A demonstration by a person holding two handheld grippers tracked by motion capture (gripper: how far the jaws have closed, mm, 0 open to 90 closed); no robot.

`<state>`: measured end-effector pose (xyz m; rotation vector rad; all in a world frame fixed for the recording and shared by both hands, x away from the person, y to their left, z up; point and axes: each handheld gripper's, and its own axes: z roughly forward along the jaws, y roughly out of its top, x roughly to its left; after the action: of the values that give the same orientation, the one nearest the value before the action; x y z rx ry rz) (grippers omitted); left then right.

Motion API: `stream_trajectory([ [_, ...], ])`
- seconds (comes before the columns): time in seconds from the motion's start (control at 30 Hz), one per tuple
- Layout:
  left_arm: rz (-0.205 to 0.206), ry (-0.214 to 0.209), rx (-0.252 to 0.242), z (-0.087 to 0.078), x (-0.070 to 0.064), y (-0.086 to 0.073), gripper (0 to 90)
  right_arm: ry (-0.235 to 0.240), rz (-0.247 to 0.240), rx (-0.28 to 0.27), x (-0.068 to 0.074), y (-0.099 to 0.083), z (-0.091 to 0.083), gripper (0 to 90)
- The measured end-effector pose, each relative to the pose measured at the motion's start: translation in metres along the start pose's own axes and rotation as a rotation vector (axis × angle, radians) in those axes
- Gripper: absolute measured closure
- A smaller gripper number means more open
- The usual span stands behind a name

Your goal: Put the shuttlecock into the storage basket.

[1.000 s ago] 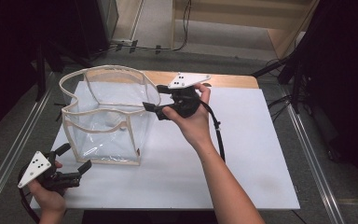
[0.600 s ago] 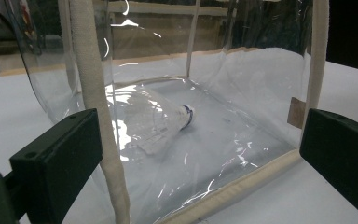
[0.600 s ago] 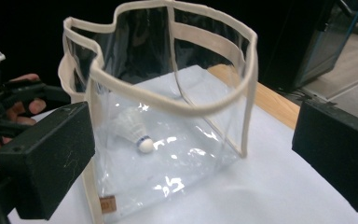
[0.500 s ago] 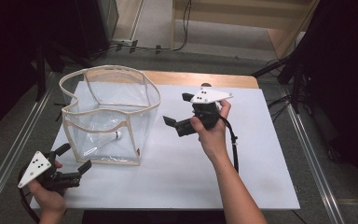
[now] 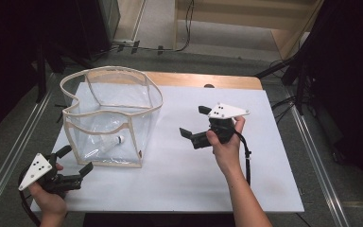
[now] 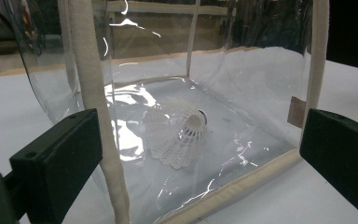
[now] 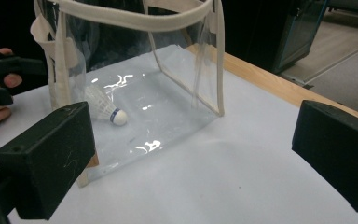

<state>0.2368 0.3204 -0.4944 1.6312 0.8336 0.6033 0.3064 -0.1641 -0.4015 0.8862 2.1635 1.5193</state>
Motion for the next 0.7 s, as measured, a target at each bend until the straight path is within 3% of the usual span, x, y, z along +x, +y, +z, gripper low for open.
stream_trajectory([
  [0.7, 0.004, 0.000, 0.003, 0.000, 0.000, 0.000, 0.0, -0.035, 0.058, -0.020, -0.011, -0.042, -0.030, 0.0],
])
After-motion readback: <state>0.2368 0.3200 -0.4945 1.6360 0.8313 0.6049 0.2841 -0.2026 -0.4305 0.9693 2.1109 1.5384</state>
